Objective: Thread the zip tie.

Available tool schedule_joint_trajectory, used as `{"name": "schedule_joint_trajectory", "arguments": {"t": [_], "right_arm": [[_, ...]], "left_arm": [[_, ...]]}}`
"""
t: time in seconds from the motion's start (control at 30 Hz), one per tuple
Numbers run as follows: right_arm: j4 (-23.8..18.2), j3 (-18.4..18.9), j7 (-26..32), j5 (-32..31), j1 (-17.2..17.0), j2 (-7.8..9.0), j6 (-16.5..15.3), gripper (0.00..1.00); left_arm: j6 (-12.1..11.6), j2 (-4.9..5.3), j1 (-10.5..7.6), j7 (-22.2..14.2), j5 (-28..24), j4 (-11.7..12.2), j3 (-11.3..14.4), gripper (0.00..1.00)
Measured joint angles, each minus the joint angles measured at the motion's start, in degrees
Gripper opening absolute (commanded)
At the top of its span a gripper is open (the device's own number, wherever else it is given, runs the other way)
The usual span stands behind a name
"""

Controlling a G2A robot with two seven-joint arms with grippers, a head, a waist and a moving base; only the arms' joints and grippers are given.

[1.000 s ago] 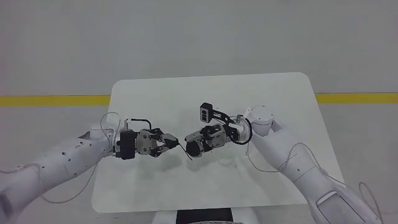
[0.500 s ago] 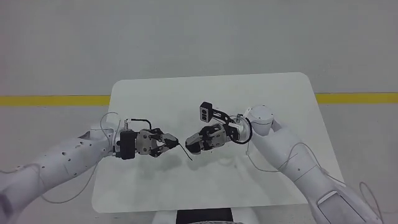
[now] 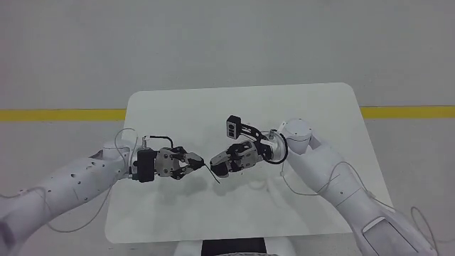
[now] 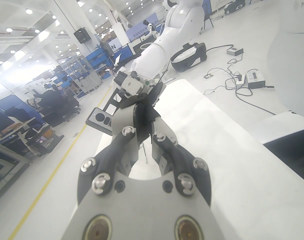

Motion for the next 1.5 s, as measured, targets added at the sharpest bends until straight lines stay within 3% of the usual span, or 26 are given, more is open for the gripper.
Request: {"name": "schedule_joint_trajectory", "arguments": {"t": [0.73, 1.0, 1.37, 1.4, 1.43, 1.47, 1.5], "right_arm": [[0.6, -2.8, 0.0, 0.5, 2.2, -0.56, 0.6, 0.13], [1.1, -3.8, 0.0, 0.8, 2.9, -0.64, 0.5, 0.0], [1.5, -4.8, 0.0, 1.2, 3.6, -0.57, 0.3, 0.0], [1.5, -4.9, 0.0, 1.2, 3.6, -0.56, 0.3, 0.0], [1.5, -5.0, 0.0, 1.3, 3.7, -0.54, 0.2, 0.0], [1.5, -5.1, 0.0, 1.3, 3.7, -0.52, 0.1, 0.0], [1.6, -5.2, 0.0, 1.4, 3.7, -0.49, 0.0, 0.0]], "left_arm": [[0.0, 0.0, 0.0, 0.0, 0.0, 0.0, 0.0, 0.0], [0.0, 0.0, 0.0, 0.0, 0.0, 0.0, 0.0, 0.0], [0.0, 0.0, 0.0, 0.0, 0.0, 0.0, 0.0, 0.0], [0.0, 0.0, 0.0, 0.0, 0.0, 0.0, 0.0, 0.49], [0.0, 0.0, 0.0, 0.0, 0.0, 0.0, 0.0, 0.9], [0.0, 0.0, 0.0, 0.0, 0.0, 0.0, 0.0, 1.0], [0.0, 0.0, 0.0, 0.0, 0.0, 0.0, 0.0, 1.0]]}}
